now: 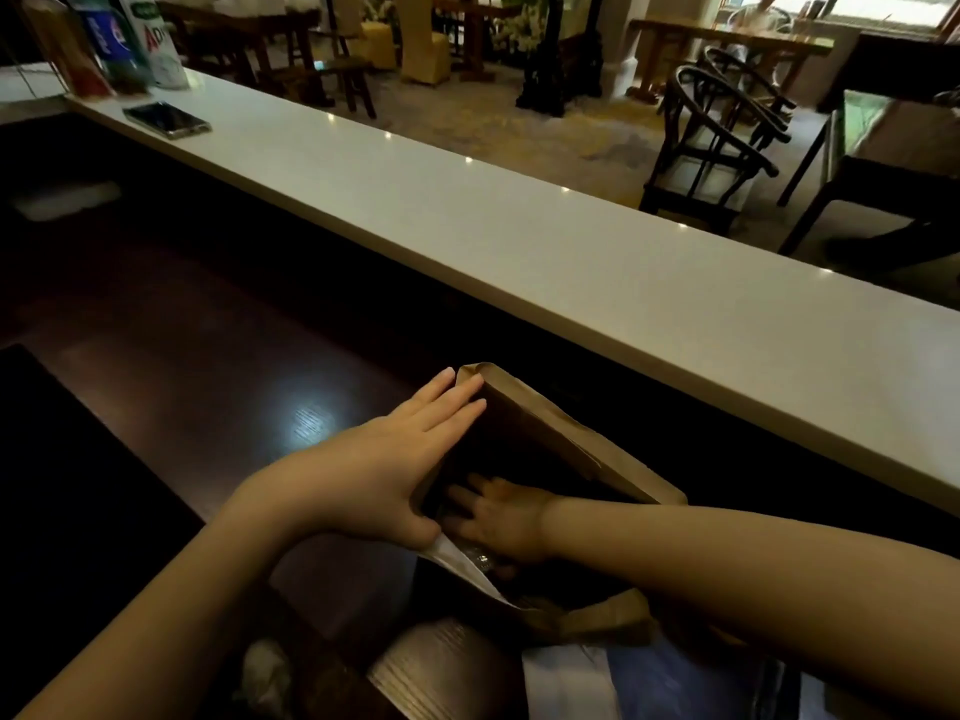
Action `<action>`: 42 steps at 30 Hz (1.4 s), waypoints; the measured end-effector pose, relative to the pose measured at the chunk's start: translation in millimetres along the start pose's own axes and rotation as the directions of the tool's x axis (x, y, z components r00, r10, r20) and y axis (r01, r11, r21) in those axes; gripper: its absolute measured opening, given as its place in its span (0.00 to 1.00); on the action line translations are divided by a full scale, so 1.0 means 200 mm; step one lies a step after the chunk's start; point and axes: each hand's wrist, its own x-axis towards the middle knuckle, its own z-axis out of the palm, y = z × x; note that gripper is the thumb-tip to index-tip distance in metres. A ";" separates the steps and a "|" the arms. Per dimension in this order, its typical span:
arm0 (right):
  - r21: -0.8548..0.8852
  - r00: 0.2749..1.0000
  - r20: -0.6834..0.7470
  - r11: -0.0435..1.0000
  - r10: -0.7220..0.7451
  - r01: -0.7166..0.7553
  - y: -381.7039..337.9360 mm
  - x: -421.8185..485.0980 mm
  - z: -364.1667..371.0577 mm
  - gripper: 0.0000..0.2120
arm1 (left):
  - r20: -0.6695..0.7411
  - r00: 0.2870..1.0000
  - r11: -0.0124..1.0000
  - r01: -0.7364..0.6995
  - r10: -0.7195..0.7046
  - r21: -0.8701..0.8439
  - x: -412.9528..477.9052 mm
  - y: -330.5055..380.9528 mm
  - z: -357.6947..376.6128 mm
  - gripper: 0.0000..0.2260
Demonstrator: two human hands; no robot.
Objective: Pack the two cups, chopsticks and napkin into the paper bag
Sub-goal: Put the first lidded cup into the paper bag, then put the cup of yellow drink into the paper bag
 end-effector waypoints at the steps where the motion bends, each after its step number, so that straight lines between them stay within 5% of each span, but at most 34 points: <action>1: 0.021 1.000 0.003 1.000 0.006 -0.006 0.00 0.00 0.01 0.40 | 0.003 1.000 0.999 0.009 -0.009 0.036 0.00 0.00 0.00 0.47; 8: 0.049 0.996 0.082 0.998 0.043 -0.047 -0.01 0.04 0.03 0.44 | 0.045 0.994 0.962 0.081 -0.096 0.263 0.04 -0.01 -0.05 0.45; 25: 0.003 0.987 0.126 0.994 0.104 -0.106 -0.04 -0.01 -0.02 0.46 | 0.112 0.983 0.952 0.111 -0.148 0.284 0.04 -0.02 -0.07 0.47; 34: 0.118 0.996 -0.042 0.990 0.077 -0.071 0.01 -0.48 -0.27 0.51 | 0.087 0.976 0.937 0.166 -0.201 0.309 0.04 -0.02 -0.09 0.50; 42: 0.254 0.925 -0.270 0.947 0.266 -0.198 0.10 -1.00 -0.22 0.43 | -0.046 0.981 0.960 0.192 -0.187 0.203 0.07 0.15 -0.12 0.40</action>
